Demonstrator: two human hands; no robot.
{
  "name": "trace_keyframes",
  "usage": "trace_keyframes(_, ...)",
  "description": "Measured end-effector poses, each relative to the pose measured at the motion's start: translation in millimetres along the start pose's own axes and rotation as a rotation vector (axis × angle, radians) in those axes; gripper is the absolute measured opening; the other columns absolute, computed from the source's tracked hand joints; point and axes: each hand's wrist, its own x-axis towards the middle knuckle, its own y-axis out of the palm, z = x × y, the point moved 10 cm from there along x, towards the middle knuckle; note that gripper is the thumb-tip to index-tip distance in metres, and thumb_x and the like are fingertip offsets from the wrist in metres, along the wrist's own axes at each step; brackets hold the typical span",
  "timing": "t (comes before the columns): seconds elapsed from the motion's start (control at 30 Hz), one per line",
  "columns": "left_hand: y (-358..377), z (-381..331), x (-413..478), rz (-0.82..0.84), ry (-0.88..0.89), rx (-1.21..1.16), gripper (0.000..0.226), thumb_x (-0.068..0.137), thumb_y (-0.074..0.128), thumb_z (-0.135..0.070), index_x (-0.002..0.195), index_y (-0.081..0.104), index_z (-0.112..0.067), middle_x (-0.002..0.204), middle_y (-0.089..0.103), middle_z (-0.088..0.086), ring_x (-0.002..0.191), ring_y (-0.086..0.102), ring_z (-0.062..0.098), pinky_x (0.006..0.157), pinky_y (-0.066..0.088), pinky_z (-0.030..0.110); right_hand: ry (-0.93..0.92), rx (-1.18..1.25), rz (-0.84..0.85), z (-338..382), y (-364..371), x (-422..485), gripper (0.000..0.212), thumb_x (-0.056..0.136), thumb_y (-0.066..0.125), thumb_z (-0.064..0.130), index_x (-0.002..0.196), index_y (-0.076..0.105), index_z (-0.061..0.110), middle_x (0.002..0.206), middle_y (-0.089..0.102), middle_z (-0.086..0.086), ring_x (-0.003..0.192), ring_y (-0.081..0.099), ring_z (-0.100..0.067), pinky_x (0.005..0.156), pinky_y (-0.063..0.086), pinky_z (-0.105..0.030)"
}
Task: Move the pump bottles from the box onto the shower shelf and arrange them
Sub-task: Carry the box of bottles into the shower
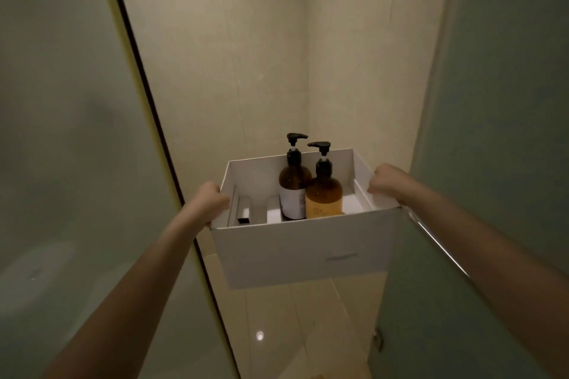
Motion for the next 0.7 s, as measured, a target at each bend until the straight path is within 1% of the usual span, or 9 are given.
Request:
trace_keyframes(0.1, 5.1, -7.5, 32.5, -0.011, -0.008, 0.014, 0.018, 0.075, 0.052, 0.006, 0.061, 0.051, -0.005, 0.059, 0.049, 0.010, 0.052, 0.047, 0.023, 0.046, 0.036, 0.026, -0.023, -0.001, 0.005, 7.5, -0.6, 38.2, 0.030, 0.080, 0.051, 0.002, 0.106, 0.059, -0.009, 0.084, 0.056, -0.018, 0.077, 0.057, -0.031, 0.047, 0.037, -0.023)
trace_keyframes(0.2, 7.3, -22.6, 71.9, -0.027, -0.011, 0.034, 0.021, 0.075, 0.053, 0.007, 0.058, 0.049, -0.005, 0.057, 0.047, 0.010, 0.050, 0.046, 0.023, 0.045, 0.034, 0.025, -0.021, -0.007, 0.007, 14.2, -4.4, 80.1, 0.032, 0.081, 0.051, 0.003, 0.110, 0.058, -0.010, 0.093, 0.058, -0.020, 0.086, 0.061, -0.035, 0.056, 0.045, -0.026)
trace_keyframes(0.23, 7.8, -27.2, 84.6, -0.033, -0.012, 0.039, 0.022, 0.075, 0.053, 0.007, 0.057, 0.049, -0.005, 0.057, 0.047, 0.010, 0.050, 0.045, 0.022, 0.044, 0.034, 0.025, -0.022, -0.021, 0.008, 17.2, -5.9, 93.7, 0.033, 0.082, 0.052, 0.004, 0.112, 0.057, -0.009, 0.093, 0.057, -0.019, 0.085, 0.060, -0.035, 0.057, 0.045, -0.027)
trace_keyframes(0.33, 9.3, -40.0, 123.1, -0.062, -0.007, 0.034, 0.019, 0.074, 0.053, 0.006, 0.057, 0.051, -0.003, 0.057, 0.049, 0.011, 0.052, 0.048, 0.025, 0.046, 0.036, 0.025, -0.042, -0.037, 0.000, 29.9, -14.3, 138.1, 0.034, 0.082, 0.052, 0.005, 0.113, 0.057, -0.009, 0.090, 0.056, -0.018, 0.079, 0.057, -0.033, 0.054, 0.044, -0.027)
trace_keyframes(0.47, 14.5, -53.4, 171.4, -0.069, 0.000, 0.048, 0.020, 0.073, 0.054, 0.004, 0.055, 0.050, -0.004, 0.055, 0.048, 0.010, 0.054, 0.048, 0.026, 0.048, 0.034, 0.025, -0.046, -0.024, 0.003, 41.2, -21.0, 188.7, 0.033, 0.081, 0.052, 0.004, 0.110, 0.058, -0.009, 0.089, 0.057, -0.019, 0.081, 0.059, -0.035, 0.053, 0.043, -0.026)
trace_keyframes(0.53, 16.8, -58.6, 195.2, -0.070, -0.001, 0.045, 0.020, 0.073, 0.054, 0.004, 0.055, 0.049, -0.004, 0.056, 0.047, 0.011, 0.054, 0.047, 0.025, 0.048, 0.033, 0.026, -0.045, -0.017, 0.002, 46.9, -22.0, 212.5, 0.032, 0.081, 0.051, 0.003, 0.110, 0.058, -0.009, 0.090, 0.057, -0.020, 0.085, 0.061, -0.036, 0.058, 0.046, -0.029)
trace_keyframes(0.63, 22.4, -64.0, 232.0, -0.059, -0.006, 0.050, 0.020, 0.074, 0.053, 0.004, 0.055, 0.050, -0.004, 0.055, 0.048, 0.011, 0.049, 0.045, 0.024, 0.045, 0.032, 0.024, -0.038, -0.011, 0.006, 54.7, -20.6, 247.2, 0.032, 0.082, 0.051, 0.003, 0.110, 0.057, -0.011, 0.097, 0.061, -0.024, 0.092, 0.062, -0.039, 0.066, 0.047, -0.034)
trace_keyframes(0.7, 26.6, -67.3, 256.9, -0.052, -0.006, 0.048, 0.020, 0.073, 0.053, 0.004, 0.055, 0.050, -0.004, 0.054, 0.047, 0.011, 0.049, 0.045, 0.024, 0.044, 0.033, 0.023, -0.038, -0.008, 0.006, 58.9, -19.3, 270.5, 0.032, 0.082, 0.052, 0.002, 0.109, 0.058, -0.012, 0.095, 0.060, -0.024, 0.092, 0.062, -0.039, 0.066, 0.046, -0.033)
